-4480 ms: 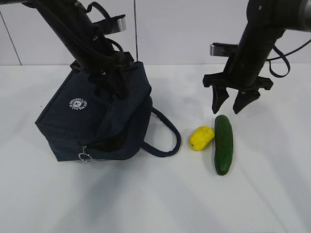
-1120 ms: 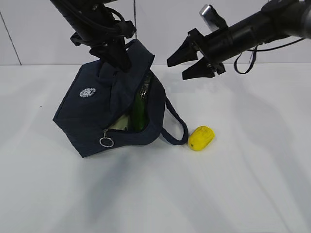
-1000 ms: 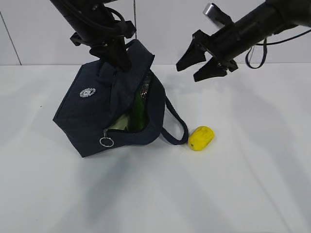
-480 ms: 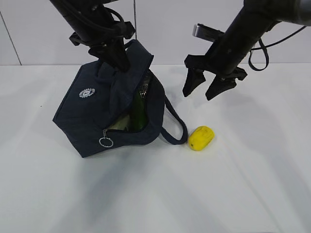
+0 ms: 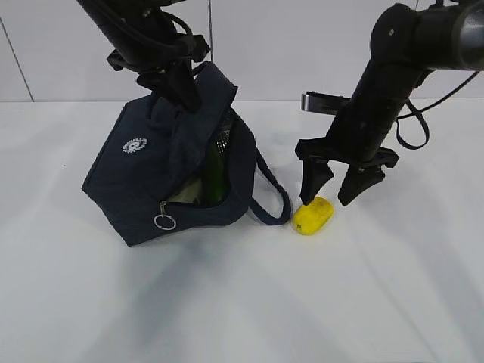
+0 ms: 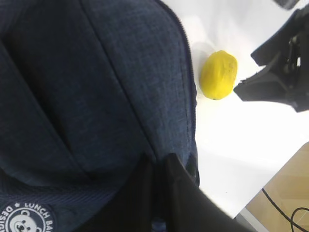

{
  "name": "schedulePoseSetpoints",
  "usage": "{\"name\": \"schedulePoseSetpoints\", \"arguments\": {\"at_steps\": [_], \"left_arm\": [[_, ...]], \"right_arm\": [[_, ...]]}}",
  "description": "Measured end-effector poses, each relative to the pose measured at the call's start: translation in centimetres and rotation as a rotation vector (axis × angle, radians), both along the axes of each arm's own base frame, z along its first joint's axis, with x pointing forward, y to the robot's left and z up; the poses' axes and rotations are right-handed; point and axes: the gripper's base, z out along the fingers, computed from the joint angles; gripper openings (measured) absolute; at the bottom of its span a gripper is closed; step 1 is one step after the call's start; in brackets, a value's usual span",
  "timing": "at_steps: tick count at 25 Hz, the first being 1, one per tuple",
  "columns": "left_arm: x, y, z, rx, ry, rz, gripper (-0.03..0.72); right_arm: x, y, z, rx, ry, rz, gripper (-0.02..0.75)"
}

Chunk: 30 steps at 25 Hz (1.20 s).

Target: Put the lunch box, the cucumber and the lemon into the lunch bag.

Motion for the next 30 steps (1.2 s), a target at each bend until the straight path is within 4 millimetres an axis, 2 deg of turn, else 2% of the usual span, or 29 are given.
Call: {"name": "schedulePoseSetpoints", "arguments": {"at_steps": [8, 17, 25, 30], "left_arm": [[0.0, 0.0, 0.0, 0.001, 0.0, 0.0, 0.006], [0.0, 0.0, 0.0, 0.001, 0.0, 0.0, 0.006], [0.0, 0.0, 0.0, 0.001, 0.0, 0.0, 0.006], [0.0, 0.0, 0.0, 0.002, -0.001, 0.0, 0.006]], "right_arm": [[-0.2, 0.0, -0.4, 0.005, 0.02, -0.018, 0.542], [0.5, 0.4, -3.3, 0.019, 0.05, -0.059, 0.542], [1.1, 0.5, -3.7, 0.026, 0.011, -0.108, 0.542], [1.2, 0.5, -4.7, 0.022, 0.023, -0.118, 0.529]]}}
